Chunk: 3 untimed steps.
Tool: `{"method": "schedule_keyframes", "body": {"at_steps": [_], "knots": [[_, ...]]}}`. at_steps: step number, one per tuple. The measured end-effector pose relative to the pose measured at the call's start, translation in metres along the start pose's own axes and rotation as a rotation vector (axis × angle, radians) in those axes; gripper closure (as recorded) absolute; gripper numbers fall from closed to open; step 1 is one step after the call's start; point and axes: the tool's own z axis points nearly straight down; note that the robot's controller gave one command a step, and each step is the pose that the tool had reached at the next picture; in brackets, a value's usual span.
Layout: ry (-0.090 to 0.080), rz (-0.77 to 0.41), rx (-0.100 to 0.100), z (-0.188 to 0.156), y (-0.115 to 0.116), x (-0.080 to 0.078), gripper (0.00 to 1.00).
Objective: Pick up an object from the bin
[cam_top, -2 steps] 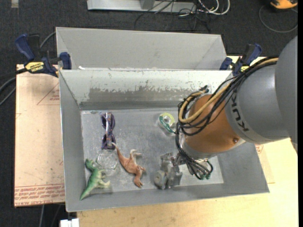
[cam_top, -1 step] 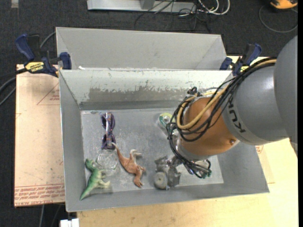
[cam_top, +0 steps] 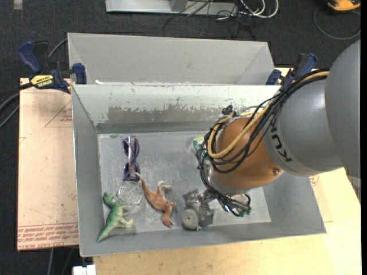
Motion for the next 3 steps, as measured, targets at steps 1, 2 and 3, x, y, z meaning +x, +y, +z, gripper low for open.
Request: {"method": "schedule_keyframes", "body": {"at_steps": [1, 2, 3], "knots": [[-0.002, -0.053, -0.001, -0.095, -0.008, 0.005, 1.00], [-0.005, -0.010, 0.000, 0.000, -0.001, -0.001, 1.00], [-0.006, -0.006, -0.001, 0.005, -0.002, -0.001, 1.00]]}}
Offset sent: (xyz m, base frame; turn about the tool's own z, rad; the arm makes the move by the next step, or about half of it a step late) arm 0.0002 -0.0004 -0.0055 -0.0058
